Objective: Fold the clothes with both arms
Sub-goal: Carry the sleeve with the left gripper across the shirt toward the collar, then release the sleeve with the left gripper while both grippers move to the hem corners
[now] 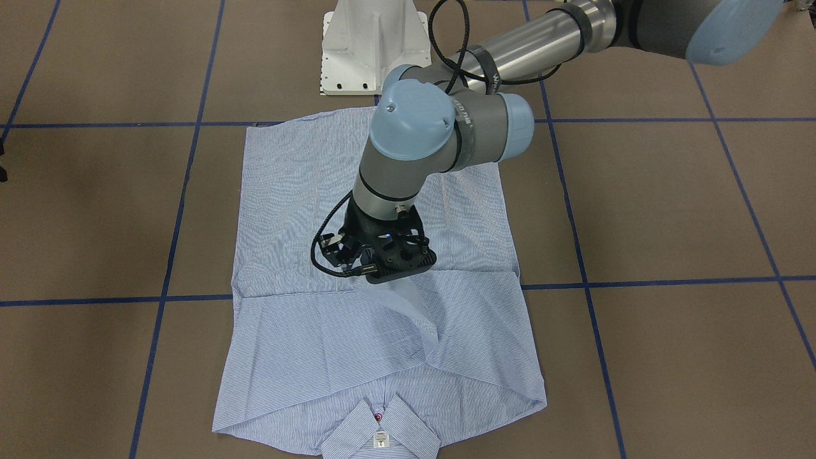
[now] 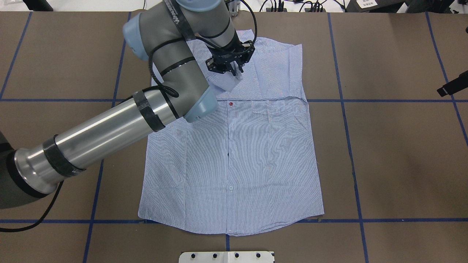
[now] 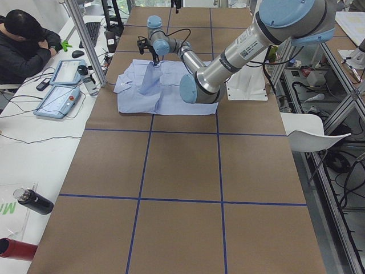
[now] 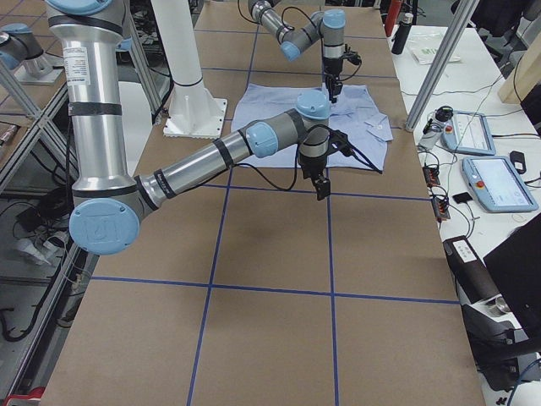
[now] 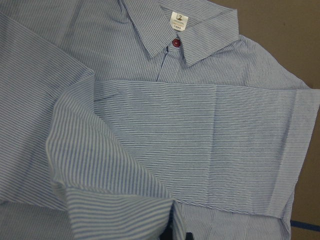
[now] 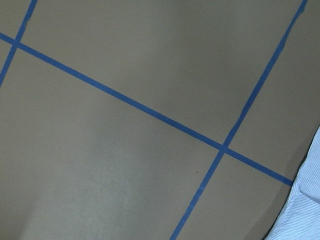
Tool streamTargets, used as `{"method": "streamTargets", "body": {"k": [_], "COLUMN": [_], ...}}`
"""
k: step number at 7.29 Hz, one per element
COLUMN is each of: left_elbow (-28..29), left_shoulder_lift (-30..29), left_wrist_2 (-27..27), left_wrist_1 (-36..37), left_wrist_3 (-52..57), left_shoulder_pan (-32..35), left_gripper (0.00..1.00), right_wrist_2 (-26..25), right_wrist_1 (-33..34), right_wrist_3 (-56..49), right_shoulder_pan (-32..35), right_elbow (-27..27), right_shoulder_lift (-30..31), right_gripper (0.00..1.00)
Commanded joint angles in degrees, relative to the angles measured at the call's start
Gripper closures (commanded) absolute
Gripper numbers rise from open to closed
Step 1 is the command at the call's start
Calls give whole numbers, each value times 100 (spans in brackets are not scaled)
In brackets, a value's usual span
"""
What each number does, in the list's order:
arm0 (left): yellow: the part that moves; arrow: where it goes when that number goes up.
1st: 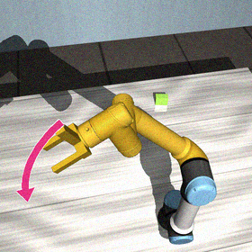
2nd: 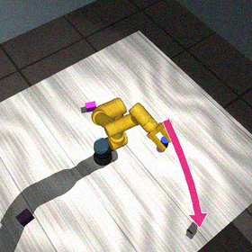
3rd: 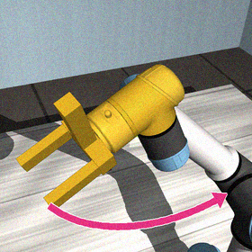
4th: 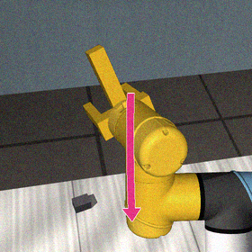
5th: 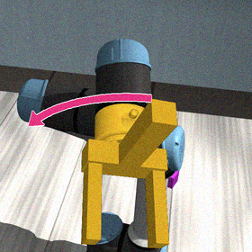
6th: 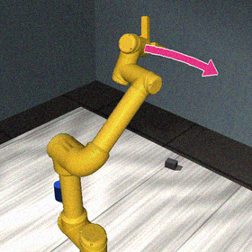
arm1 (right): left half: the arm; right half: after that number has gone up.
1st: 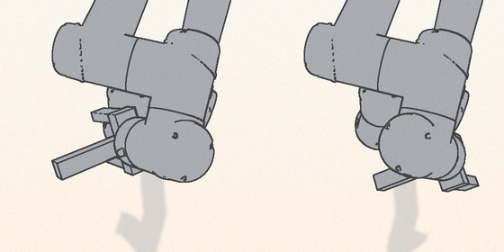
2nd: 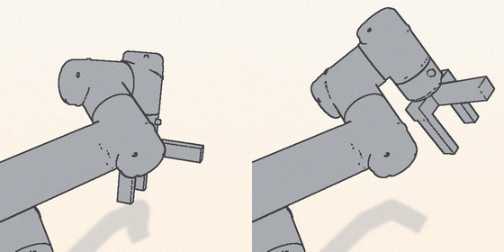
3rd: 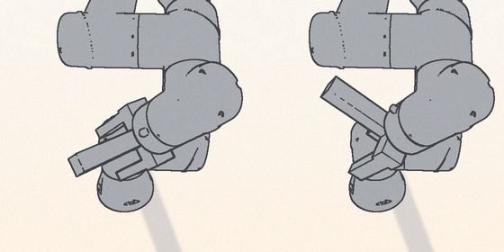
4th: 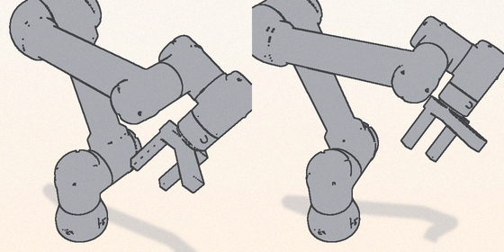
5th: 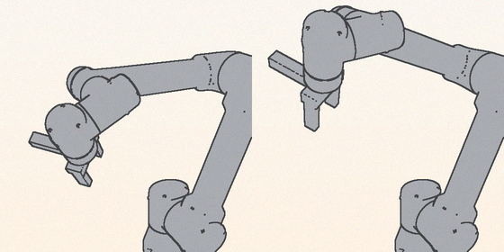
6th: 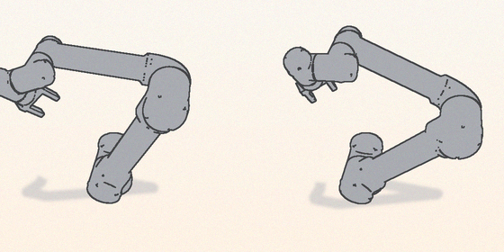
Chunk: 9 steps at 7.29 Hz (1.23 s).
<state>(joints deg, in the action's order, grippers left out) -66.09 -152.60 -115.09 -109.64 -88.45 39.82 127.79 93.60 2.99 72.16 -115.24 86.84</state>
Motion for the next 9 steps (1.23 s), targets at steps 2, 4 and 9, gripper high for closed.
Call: {"method": "streamTargets", "body": {"k": [2,4,9], "left_elbow": [140,-26,-4008], "left_shoulder_lift": [-357,-200,2641], "left_wrist_2": [232,206,276], "left_wrist_1": [-198,-154,1567], "left_wrist_3": [-190,54,1512], "left_shoulder_pan": [-342,-343,-535], "left_gripper": [0,0,0], "right_wrist_2": [1,-8,18], "right_wrist_1": [0,0,-2086], "right_wrist_3": [0,35,2948], "right_shoulder_pan": [0,-9,-1105], "right_elbow": [-7,28,-225], "right_shoulder_lift": [0,0,524], "right_gripper": [0,0,0]}}
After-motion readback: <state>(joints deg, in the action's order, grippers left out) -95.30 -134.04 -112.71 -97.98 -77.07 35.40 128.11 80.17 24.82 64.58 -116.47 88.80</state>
